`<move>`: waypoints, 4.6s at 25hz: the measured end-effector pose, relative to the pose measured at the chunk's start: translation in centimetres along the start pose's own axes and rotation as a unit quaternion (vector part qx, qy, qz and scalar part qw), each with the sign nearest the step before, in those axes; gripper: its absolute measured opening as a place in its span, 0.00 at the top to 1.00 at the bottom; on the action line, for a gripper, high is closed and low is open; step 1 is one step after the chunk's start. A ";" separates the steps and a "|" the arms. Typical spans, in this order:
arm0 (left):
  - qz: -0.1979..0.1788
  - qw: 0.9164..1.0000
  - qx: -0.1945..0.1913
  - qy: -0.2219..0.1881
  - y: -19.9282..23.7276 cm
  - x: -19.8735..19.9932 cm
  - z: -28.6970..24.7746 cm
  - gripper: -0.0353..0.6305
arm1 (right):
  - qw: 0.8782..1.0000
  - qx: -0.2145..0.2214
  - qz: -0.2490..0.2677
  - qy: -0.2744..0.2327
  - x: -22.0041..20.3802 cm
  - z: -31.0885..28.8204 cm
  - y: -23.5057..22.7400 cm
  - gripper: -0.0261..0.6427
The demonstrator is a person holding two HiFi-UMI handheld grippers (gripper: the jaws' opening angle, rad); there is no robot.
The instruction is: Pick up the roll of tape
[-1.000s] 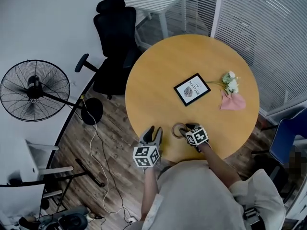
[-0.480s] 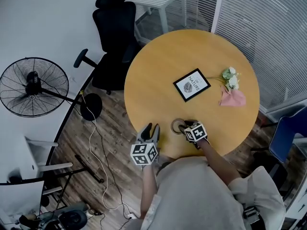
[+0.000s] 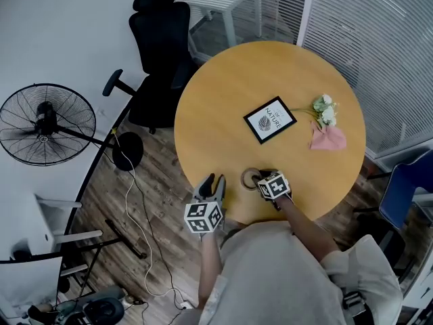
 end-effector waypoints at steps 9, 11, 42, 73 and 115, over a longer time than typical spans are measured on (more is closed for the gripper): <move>0.007 1.000 0.006 -0.003 0.7 0.0 0.8 0.74 | 0.998 -0.029 0.049 0.024 0.2 0.2 0.4 0.87; 0.008 1.000 0.007 -0.004 0.6 0.0 0.7 0.74 | 0.998 -0.030 0.052 0.027 0.2 0.2 0.3 0.87; -0.012 1.000 0.008 -0.001 -0.7 -0.2 0.7 0.74 | 0.989 0.021 0.032 -0.145 8.1 6.5 2.6 0.89; -0.048 0.998 0.000 -0.033 -3.0 2.2 0.0 0.86 | 0.932 -0.016 0.024 -0.362 12.5 17.6 1.9 0.89; -0.055 0.998 -0.004 -0.043 -3.5 2.9 -0.6 0.93 | 0.938 -0.004 0.021 -0.346 12.5 16.6 1.0 0.89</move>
Point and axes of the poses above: the fingertips, and each gripper's own axes: z backward along the fingers, y to its left, x out of its top, the point moved 4 cm from there along z, backward along the fingers, and after that the axes turned 1 degree about -z, right-handed, at the moved point
